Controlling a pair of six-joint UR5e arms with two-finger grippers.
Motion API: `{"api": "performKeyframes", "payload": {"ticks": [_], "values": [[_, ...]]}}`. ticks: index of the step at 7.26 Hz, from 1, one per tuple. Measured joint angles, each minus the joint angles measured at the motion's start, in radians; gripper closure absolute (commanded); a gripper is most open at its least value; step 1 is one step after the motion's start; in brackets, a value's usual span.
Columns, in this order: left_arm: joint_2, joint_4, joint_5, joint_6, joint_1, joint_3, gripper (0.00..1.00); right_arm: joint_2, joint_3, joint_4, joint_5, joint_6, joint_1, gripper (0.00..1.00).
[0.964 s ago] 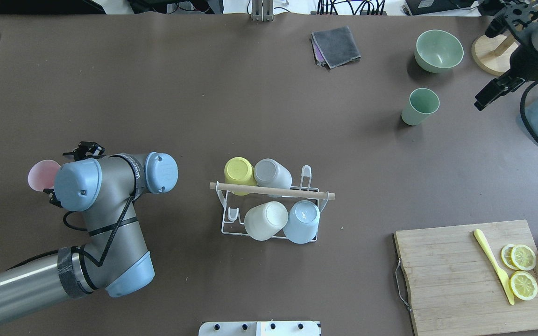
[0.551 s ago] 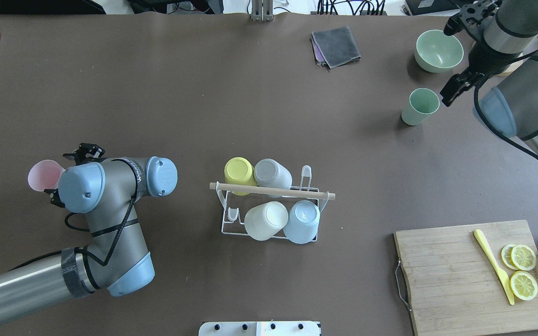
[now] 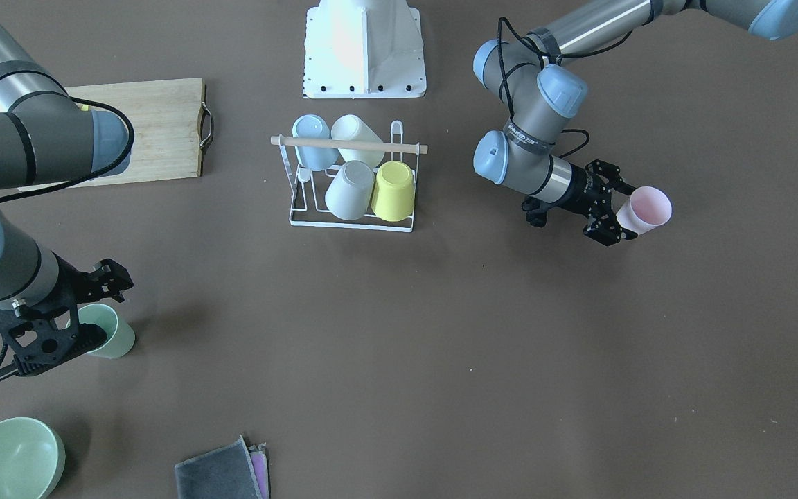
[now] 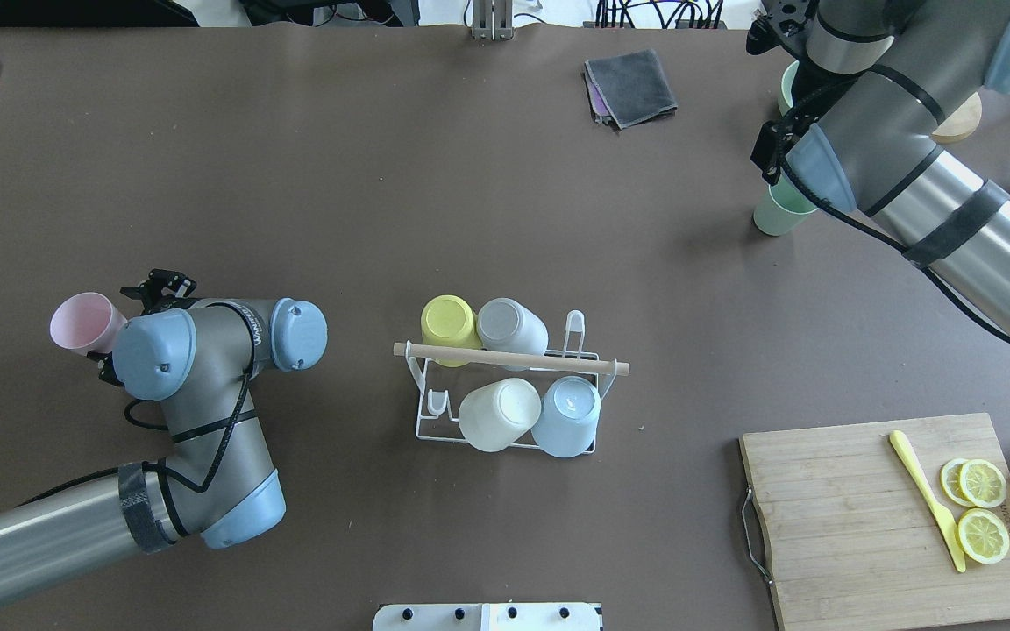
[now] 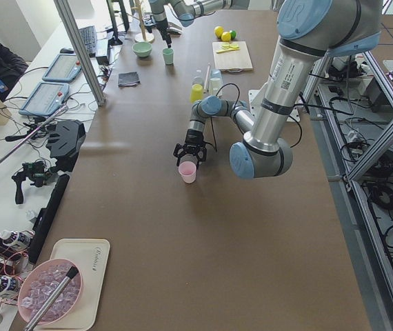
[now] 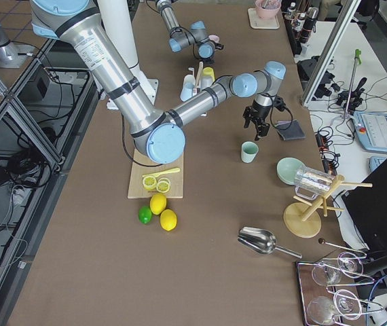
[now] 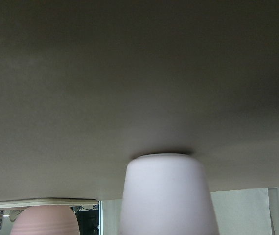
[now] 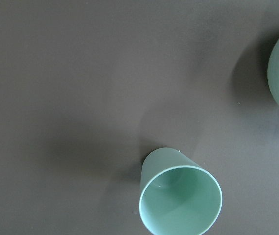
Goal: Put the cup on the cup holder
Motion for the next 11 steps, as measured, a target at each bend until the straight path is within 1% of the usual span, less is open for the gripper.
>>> {"api": "performKeyframes", "payload": {"ticks": [3,4,6,8,9,11], "values": [[0.019,-0.032,0.002,-0.002,-0.008,0.000,0.03,0.028,-0.052,-0.106,-0.057,-0.141,-0.032,0.05],[0.029,-0.046,0.002,-0.002,-0.010,-0.004,0.03,0.049,-0.086,-0.122,-0.082,-0.162,-0.042,0.05],[0.051,-0.062,0.002,-0.003,-0.011,-0.019,0.03,0.126,-0.181,-0.142,-0.104,-0.185,-0.050,0.05],[0.077,-0.092,0.002,-0.003,-0.012,-0.031,0.03,0.191,-0.285,-0.160,-0.109,-0.264,-0.052,0.05],[0.088,-0.106,0.002,-0.004,-0.013,-0.033,0.03,0.220,-0.328,-0.187,-0.116,-0.317,-0.055,0.05],[0.099,-0.121,0.002,-0.005,-0.015,-0.035,0.04,0.296,-0.410,-0.258,-0.171,-0.413,-0.066,0.04]]}}
